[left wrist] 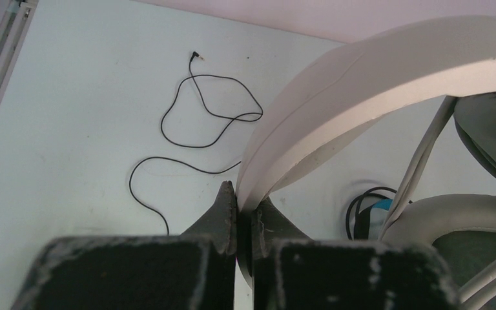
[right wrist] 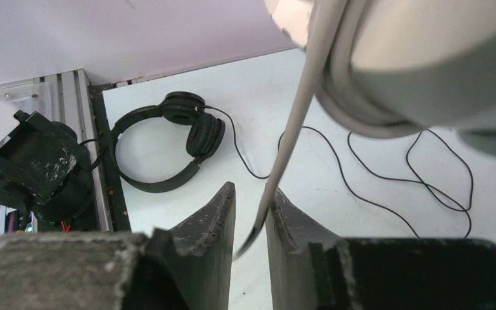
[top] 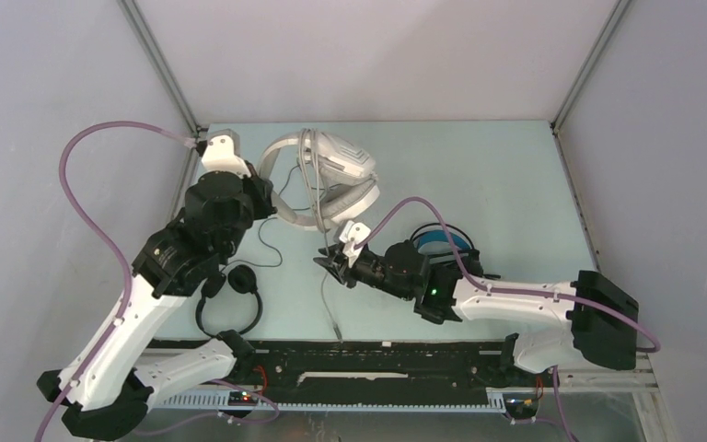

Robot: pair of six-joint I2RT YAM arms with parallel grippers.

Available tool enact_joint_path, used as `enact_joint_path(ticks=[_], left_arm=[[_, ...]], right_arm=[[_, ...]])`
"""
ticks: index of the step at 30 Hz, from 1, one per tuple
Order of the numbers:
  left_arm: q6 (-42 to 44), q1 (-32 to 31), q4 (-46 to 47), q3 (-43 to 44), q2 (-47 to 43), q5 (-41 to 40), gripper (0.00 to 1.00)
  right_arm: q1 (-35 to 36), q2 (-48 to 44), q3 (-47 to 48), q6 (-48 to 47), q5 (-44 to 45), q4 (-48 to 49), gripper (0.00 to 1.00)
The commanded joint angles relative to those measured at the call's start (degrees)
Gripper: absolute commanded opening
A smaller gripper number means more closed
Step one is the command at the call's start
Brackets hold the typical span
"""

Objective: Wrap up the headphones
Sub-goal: Wrap the headphones cable around the headphones.

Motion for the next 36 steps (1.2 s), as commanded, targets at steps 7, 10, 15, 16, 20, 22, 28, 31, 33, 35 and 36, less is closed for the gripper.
enact_joint_path(ticks=[7,10,15,16,20,22,28,31,33,35,36], left_arm=[[-4.1,0.4,5.1,7.9,-0.8,2.8,0.00],[-3.9,0.4,5.0,8.2,-1.2,2.2,0.00],[-3.6,0.4,4.4,9.2,-1.2,1.7,0.00],[-3.5,0.4,4.3,9.6,-1.0,1.7,0.00],[-3.1,0.3,5.2,10.3,-1.0,2.8,0.00],[-3.1,0.4,5.2,10.3,-0.9,3.1,0.00],[-3.2,0.4,5.6,10.5,-1.3,3.9,0.00],[-4.0,0.4,6.2,10.9,-1.7,5.8,0.00],[-4.5,0.4,6.0,11.8,-1.6,6.7,0.00],[-5.1,0.4,6.0,12.5,-1.5,7.9,0.00],[-5.3,0.4,6.2,12.6,-1.5,8.5,0.00]], right_arm=[[1.2,7.8,-5.5,-1.0,1.3,22.6,0.42],[0.9,10.4,-6.1,-0.8,1.1,26.0,0.45],[0.9,15.6,-6.5,1.8,0.4,29.7,0.43],[1.1,16.5,-7.0,3.0,0.4,31.2,0.43],[2.8,19.5,-7.5,3.6,1.8,33.3,0.42],[3.3,20.8,-7.6,3.0,3.5,33.6,0.41],[3.2,22.9,-9.3,2.2,6.0,35.0,0.41],[3.1,24.8,-11.0,2.2,6.4,36.9,0.37],[3.0,26.1,-12.3,2.2,6.5,40.1,0.37],[3.1,27.3,-13.0,2.2,6.7,42.4,0.37],[3.0,28.0,-13.1,2.2,6.7,43.1,0.37]])
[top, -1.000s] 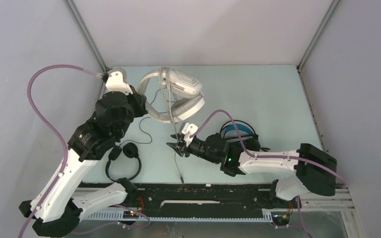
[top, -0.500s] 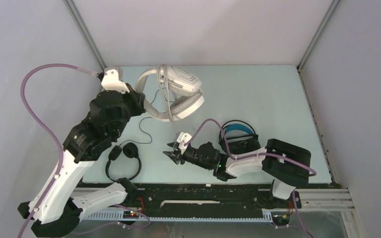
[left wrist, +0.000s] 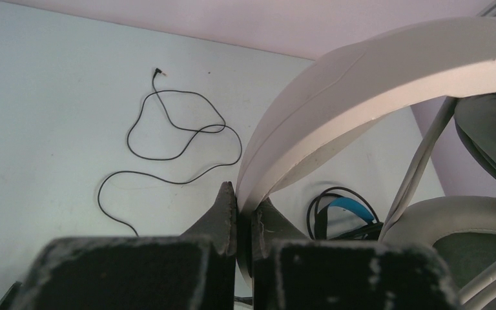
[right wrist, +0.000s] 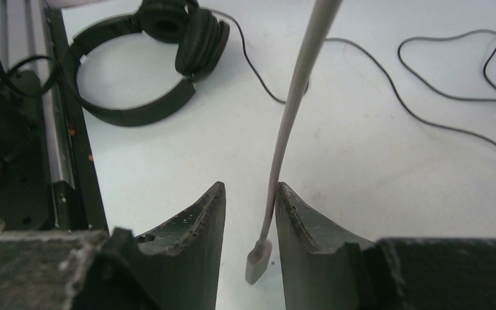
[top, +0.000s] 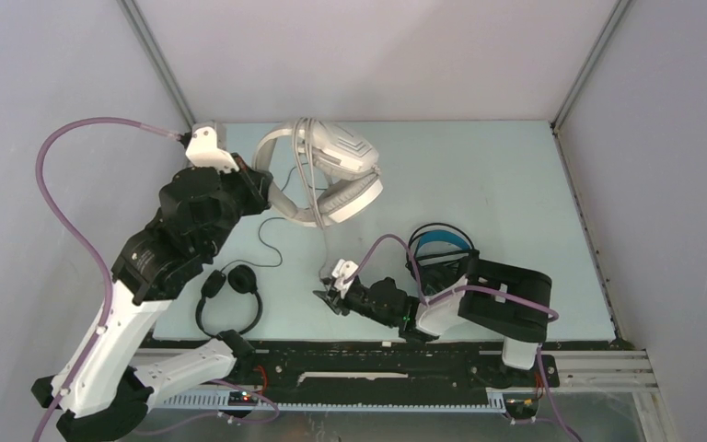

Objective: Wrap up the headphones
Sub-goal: Wrap the headphones cable around the headphones.

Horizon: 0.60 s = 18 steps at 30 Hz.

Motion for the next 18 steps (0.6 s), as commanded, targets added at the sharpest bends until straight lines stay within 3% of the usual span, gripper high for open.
enact_joint_path(ticks=[1,5,9,13,16,18], left_arm=[[-5.0,0.2,7.8,5.8,-1.7,3.7,0.00],[-5.4,0.2,7.4,5.7,-2.1,4.4,0.00],[-5.4,0.2,6.9,5.6,-2.6,4.2,0.00],[-5.3,0.3,7.3,5.3,-3.2,4.5,0.00],[-5.3,0.2,7.2,5.3,-3.4,5.0,0.00],[-5.3,0.3,7.2,5.4,-3.5,5.3,0.00]], right_arm=[[-0.4,3.1,-1.1,-0.5,1.8,8.6,0.37],[-1.5,6.1,-1.2,-0.3,0.6,10.8,0.37],[-1.8,8.2,-1.4,0.0,0.7,12.8,0.31],[-2.2,9.0,-1.5,-0.4,1.0,12.1,0.19],[-2.6,8.8,-2.3,-0.1,0.0,12.9,0.02],[-2.6,8.4,-3.0,0.2,0.4,13.8,0.00]])
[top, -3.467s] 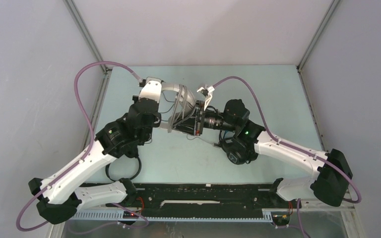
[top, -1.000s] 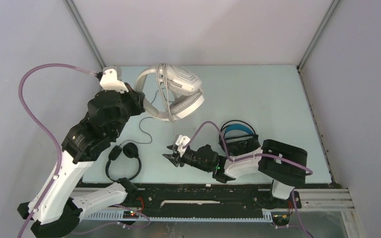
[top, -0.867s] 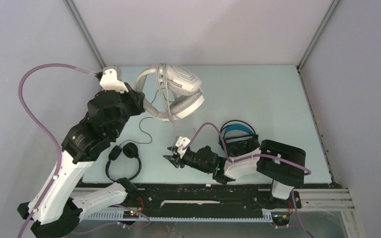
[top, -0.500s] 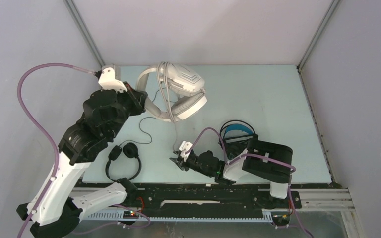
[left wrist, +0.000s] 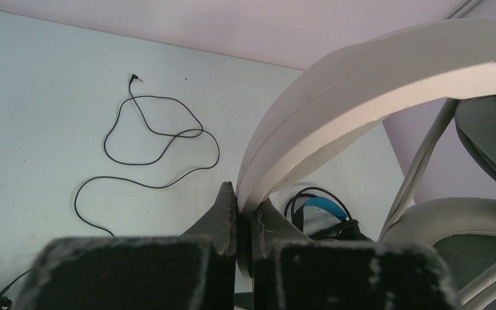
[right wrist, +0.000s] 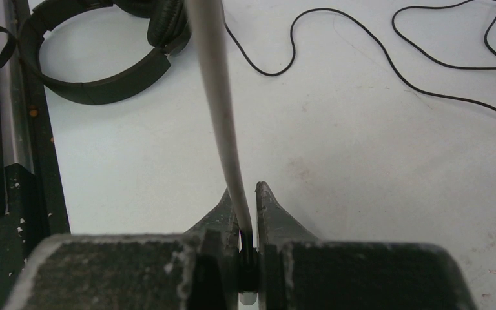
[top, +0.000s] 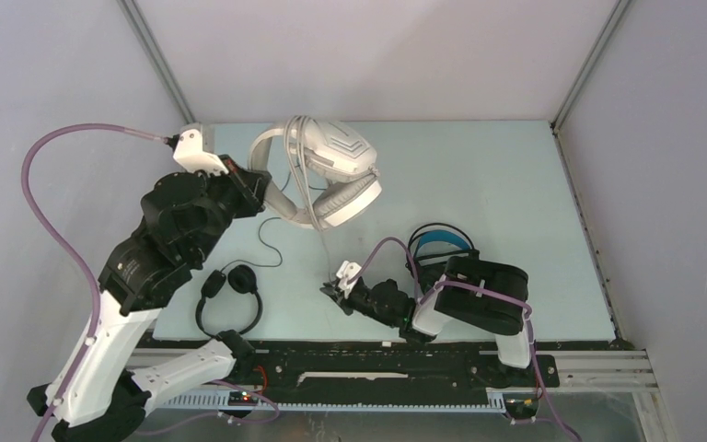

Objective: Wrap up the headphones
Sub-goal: Wrap the headphones cable around the headphones.

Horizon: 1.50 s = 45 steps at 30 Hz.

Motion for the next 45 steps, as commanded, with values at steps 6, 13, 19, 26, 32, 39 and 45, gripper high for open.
enact_joint_path(ticks=[6,13,19,26,32,39,45], left_arm=[[-1.0,0.3,7.1,5.4,-2.4,8.9,0.00],[2.1,0.3,3.8,5.4,-3.5,19.1,0.00],[8.1,0.3,-0.6,5.6,-3.6,28.0,0.00],[20.0,0.2,-6.6,7.5,-1.2,33.7,0.00],[28.9,0.2,-6.7,-1.1,-2.1,35.5,0.00],[36.1,-0.1,-6.0,-6.6,-1.3,36.3,0.00],[41.2,-2.2,-5.9,-8.3,-0.1,29.6,0.00]], right_arm=[[-3.4,-1.7,-4.5,3.6,0.2,7.3,0.00],[-8.8,-8.5,-7.5,5.8,-2.2,5.8,0.00],[-15.7,-17.6,-8.5,8.2,-6.5,-0.5,0.00],[-23.1,-29.7,-6.4,12.8,-16.6,-16.8,0.00],[-27.6,-43.5,-0.7,12.6,-19.5,-44.6,0.00],[-33.9,-53.7,8.3,14.5,-25.0,-65.4,0.00],[-33.9,-54.6,19.4,22.2,-29.8,-84.6,0.00]])
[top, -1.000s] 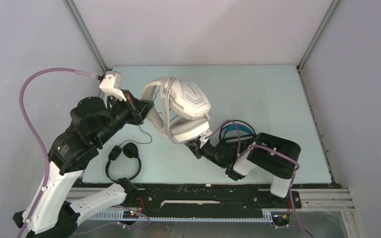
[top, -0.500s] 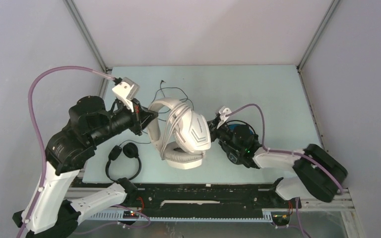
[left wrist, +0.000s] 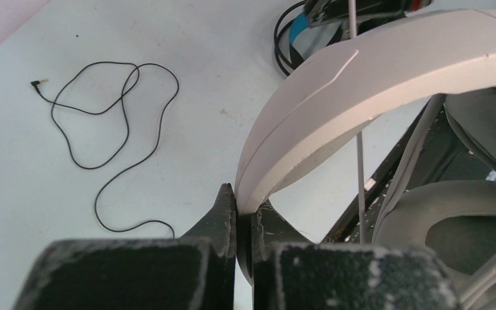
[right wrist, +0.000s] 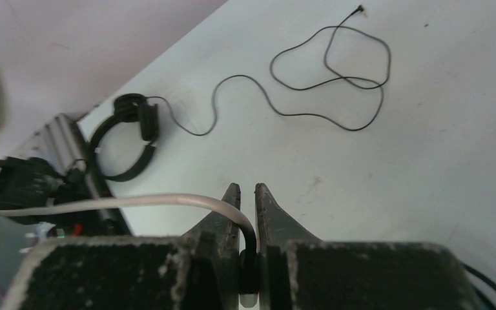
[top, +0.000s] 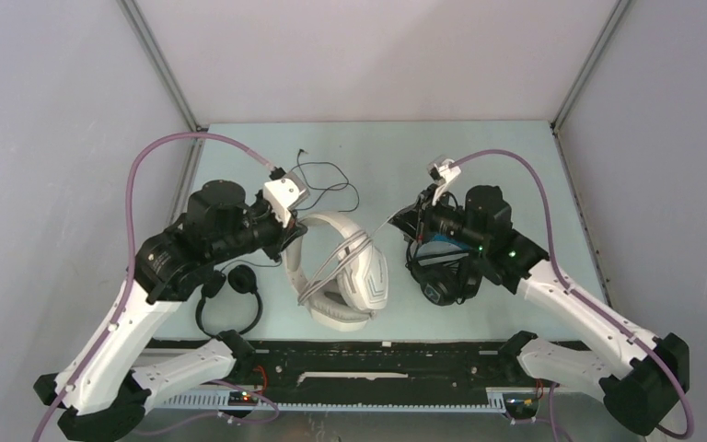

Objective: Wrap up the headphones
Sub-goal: Wrap the headphones cable around the headphones.

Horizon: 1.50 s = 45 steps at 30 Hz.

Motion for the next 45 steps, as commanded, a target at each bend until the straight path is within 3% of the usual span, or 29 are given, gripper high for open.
enact_joint_path(ticks=[1,8,15,29,41,45], left_arm=[[5.2,-1.8,3.0,-1.6,-0.7,-3.0,0.00],[5.1,-4.3,4.9,-3.7,2.4,-13.5,0.00],[3.1,-4.3,2.6,-2.2,5.2,-15.5,0.00],[6.1,-5.5,3.2,-4.5,3.3,-12.1,0.00],[9.7,-7.5,2.7,-5.9,3.0,-9.1,0.00],[6.9,-7.5,4.5,-5.7,2.4,-9.0,0.00]], right_arm=[[-0.2,-2.5,6.8,7.2,-4.1,-14.7,0.00],[2.1,-6.5,9.0,12.3,-9.2,-11.4,0.00],[11.1,-6.1,10.3,11.1,-7.0,-11.0,0.00],[17.3,-2.5,12.0,8.7,5.0,-8.9,0.00],[17.0,-0.2,12.9,7.1,7.3,-4.4,0.00],[17.4,0.7,12.9,6.2,7.6,-4.7,0.00]])
